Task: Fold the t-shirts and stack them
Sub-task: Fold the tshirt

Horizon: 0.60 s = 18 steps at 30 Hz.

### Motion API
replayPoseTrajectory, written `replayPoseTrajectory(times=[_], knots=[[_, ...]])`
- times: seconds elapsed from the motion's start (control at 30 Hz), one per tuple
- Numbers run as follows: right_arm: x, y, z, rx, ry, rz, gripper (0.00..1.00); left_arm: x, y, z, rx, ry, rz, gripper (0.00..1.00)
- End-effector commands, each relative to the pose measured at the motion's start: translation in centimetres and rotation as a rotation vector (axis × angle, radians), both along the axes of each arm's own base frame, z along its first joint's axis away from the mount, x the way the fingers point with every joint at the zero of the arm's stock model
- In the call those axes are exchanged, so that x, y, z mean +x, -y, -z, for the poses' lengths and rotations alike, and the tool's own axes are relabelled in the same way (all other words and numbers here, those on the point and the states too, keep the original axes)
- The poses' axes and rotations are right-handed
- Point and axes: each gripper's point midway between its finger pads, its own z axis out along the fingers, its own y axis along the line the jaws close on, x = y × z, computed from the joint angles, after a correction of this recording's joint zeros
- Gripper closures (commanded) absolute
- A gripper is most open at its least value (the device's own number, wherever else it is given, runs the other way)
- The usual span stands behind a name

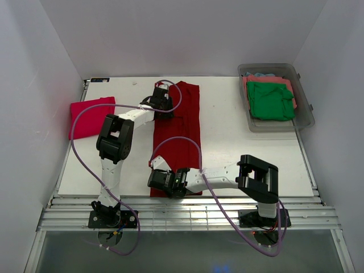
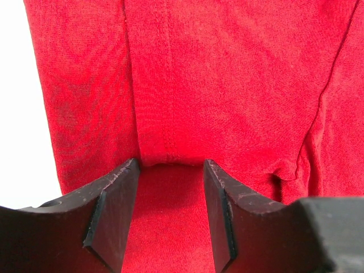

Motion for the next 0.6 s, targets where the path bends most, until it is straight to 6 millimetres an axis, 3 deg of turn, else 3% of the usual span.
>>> replayPoseTrajectory(times=[0.0,0.2,0.4,0.57], knots=[[0.1,-0.8,0.2,0.027,-0.005,-0.008,0.64,-0.8,-1.5,1.6,0.035,-0.053,-0.015,0.4],[0.2,-0.4,0.6,0.015,-0.004,-0.003,0.65,-0.9,-1.8,1.8,0.034,-0.061,-0.016,0.4],[0.5,0.3,1.3,-0.01,0.005,0.006,0.83,-0.8,-2.1,2.0,0.034,-0.064,-0.021,0.41],[0.9,0.7,1.8,-0.02,0.009,0.018,0.88,-0.9,-2.3,2.2,0.032,-0.07,-0.023,0.41]])
